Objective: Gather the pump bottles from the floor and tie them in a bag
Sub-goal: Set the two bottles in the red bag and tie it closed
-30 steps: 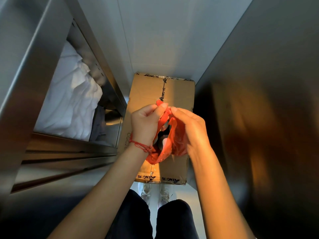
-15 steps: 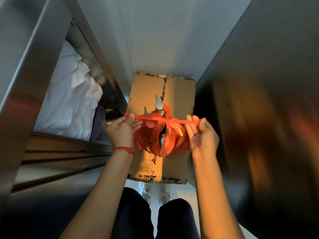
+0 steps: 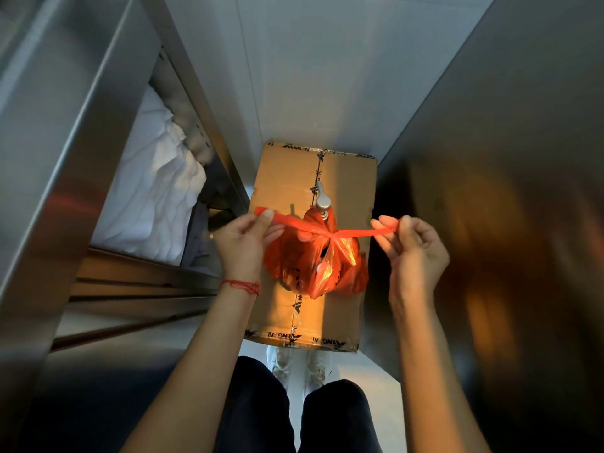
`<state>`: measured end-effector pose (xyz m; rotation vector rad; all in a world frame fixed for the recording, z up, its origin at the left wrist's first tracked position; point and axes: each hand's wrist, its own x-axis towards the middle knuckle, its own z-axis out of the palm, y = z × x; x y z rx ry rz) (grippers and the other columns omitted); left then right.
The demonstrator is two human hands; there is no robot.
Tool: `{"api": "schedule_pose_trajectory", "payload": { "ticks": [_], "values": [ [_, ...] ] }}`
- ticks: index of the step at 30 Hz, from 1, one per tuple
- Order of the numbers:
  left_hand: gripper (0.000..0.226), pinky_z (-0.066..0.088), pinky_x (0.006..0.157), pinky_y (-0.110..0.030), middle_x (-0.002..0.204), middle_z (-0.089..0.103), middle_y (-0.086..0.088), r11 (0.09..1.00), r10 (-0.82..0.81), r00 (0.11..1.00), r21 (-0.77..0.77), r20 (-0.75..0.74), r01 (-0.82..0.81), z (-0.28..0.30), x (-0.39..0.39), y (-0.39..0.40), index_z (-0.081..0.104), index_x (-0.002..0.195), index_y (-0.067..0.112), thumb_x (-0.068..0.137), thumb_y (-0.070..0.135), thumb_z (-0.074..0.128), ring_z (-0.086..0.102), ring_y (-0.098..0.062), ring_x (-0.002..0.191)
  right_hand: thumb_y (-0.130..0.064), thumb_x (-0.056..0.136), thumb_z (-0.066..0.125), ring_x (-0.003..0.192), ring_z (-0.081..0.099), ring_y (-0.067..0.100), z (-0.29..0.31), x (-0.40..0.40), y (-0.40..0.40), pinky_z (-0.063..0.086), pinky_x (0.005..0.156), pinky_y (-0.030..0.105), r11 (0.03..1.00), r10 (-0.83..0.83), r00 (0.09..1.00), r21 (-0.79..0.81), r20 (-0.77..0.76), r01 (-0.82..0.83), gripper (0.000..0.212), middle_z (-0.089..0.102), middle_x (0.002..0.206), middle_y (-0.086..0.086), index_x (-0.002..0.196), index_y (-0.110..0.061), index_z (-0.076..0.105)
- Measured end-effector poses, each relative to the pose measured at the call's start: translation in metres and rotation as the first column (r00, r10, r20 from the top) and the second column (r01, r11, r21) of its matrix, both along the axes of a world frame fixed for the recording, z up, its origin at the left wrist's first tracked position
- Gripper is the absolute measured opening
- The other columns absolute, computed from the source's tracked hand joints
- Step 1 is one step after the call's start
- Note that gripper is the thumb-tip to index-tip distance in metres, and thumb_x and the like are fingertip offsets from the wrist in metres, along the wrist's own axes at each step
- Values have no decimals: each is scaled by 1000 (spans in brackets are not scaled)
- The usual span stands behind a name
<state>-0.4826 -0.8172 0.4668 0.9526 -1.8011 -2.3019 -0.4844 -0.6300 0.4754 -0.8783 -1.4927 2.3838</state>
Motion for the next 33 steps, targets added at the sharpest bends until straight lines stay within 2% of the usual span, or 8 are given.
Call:
{"api": "schedule_pose_trajectory", "payload": {
  "ticks": [5, 7, 9, 12, 16, 21, 27, 33],
  "values": [
    [20, 56, 67, -25, 65, 71, 9, 936, -287, 946, -254, -149, 244, 18, -17, 10, 73, 68, 27, 76, 9, 70, 69, -16, 73, 3, 86, 54, 72, 71, 13, 25, -11, -18, 57, 69, 24, 904, 330, 935, 327, -128, -274, 19, 74, 67, -3, 76, -13, 57],
    [22, 53, 65, -18, 62, 70, 18, 874, -413, 896, -347, -161, 340, 25, -24, 18, 73, 69, 34, 74, 12, 71, 68, -6, 70, 0, 84, 59, 80, 70, 15, 30, -13, -26, 55, 76, 28, 820, 418, 899, 480, -131, -312, 17, 74, 78, 3, 76, -14, 59],
    [21, 47, 60, -8, 61, 68, 26, 823, -503, 845, -400, -181, 404, 30, -29, 25, 73, 81, 31, 73, 12, 70, 64, 7, 65, 0, 83, 61, 90, 69, 13, 32, -15, -31, 54, 82, 26, 744, 477, 871, 582, -121, -327, 13, 71, 92, 7, 77, -12, 61],
    [20, 43, 62, -6, 75, 69, 15, 769, -573, 794, -466, -201, 437, 30, -34, 30, 69, 94, 19, 76, 9, 69, 61, 11, 67, -2, 82, 63, 99, 65, 10, 32, -17, -32, 50, 90, 27, 692, 508, 857, 632, -83, -349, 10, 69, 103, 5, 78, -11, 63],
    [18, 41, 59, -4, 80, 66, 3, 753, -597, 781, -465, -184, 465, 28, -35, 35, 68, 95, 2, 78, 1, 67, 57, 15, 60, -1, 81, 64, 95, 67, 12, 29, -20, -29, 52, 90, 34, 714, 502, 861, 600, -80, -360, 4, 70, 98, 8, 81, -5, 65],
    [17, 43, 56, -5, 71, 66, 5, 836, -487, 856, -375, -174, 400, 30, -32, 41, 68, 93, 4, 77, -3, 66, 56, 12, 53, 9, 79, 62, 78, 68, 0, 15, -15, -23, 52, 70, 14, 806, 552, 828, 314, -96, -501, 31, 73, 83, -6, 107, -5, 61],
    [15, 49, 62, -10, 77, 71, -9, 797, -530, 835, -423, -149, 431, 45, -26, 43, 72, 88, 7, 75, 0, 67, 61, 5, 60, 3, 81, 61, 51, 56, -6, 6, -3, -33, 42, 50, 8, 739, 609, 792, 341, 31, -582, 9, 66, 51, -16, 84, -1, 69],
    [13, 43, 42, -11, 68, 68, -4, 836, -482, 862, -378, -160, 397, 57, -27, 37, 71, 90, 9, 79, 5, 67, 56, 0, 46, -3, 81, 63, 58, 67, 3, 22, 2, -37, 52, 57, 14, 763, 612, 791, 241, 29, -599, 18, 72, 59, -9, 72, -15, 72]
  ]
}}
